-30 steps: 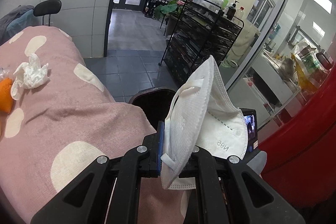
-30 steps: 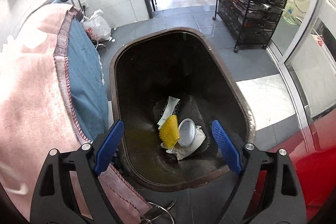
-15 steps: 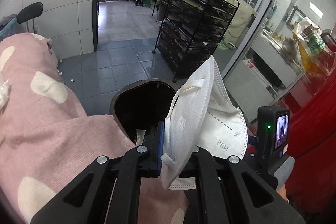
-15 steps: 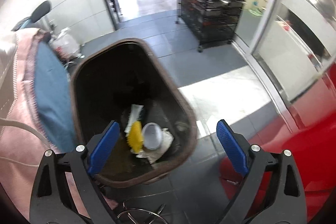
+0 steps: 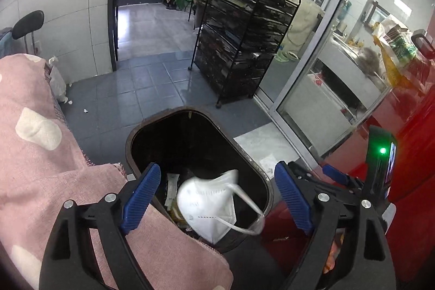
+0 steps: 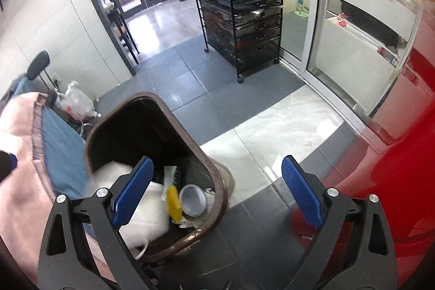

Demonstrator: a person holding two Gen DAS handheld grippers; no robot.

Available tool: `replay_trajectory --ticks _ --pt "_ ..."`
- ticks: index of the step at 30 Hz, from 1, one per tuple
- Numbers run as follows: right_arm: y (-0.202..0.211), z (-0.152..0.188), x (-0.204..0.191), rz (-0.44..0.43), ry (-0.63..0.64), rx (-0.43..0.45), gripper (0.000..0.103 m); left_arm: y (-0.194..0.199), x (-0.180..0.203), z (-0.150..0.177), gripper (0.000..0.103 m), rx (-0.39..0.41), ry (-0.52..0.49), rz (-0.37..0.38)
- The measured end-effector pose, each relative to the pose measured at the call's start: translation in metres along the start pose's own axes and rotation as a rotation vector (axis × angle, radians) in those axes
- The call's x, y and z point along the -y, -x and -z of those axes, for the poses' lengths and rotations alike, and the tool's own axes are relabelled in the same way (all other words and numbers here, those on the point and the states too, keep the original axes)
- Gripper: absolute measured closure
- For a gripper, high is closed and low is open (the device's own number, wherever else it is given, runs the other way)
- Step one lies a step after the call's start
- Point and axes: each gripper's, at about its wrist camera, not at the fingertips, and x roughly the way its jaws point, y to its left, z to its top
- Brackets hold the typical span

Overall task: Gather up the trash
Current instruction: 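Lower the white mask into the bin and open the left tool, then move both open tools back over the table of trash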

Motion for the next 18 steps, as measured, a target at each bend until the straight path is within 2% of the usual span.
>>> replay_trajectory --ticks 11,18 --pt "0.016 -0.001 -0.039 -0.125 0.083 0.028 0.009 0.040 -0.012 0.018 0.010 0.043 0.033 -0.018" --pt "0.026 0.002 -0.072 -0.189 0.156 0.024 0.009 0.078 -0.025 0.029 0.006 0.128 0.041 -0.077"
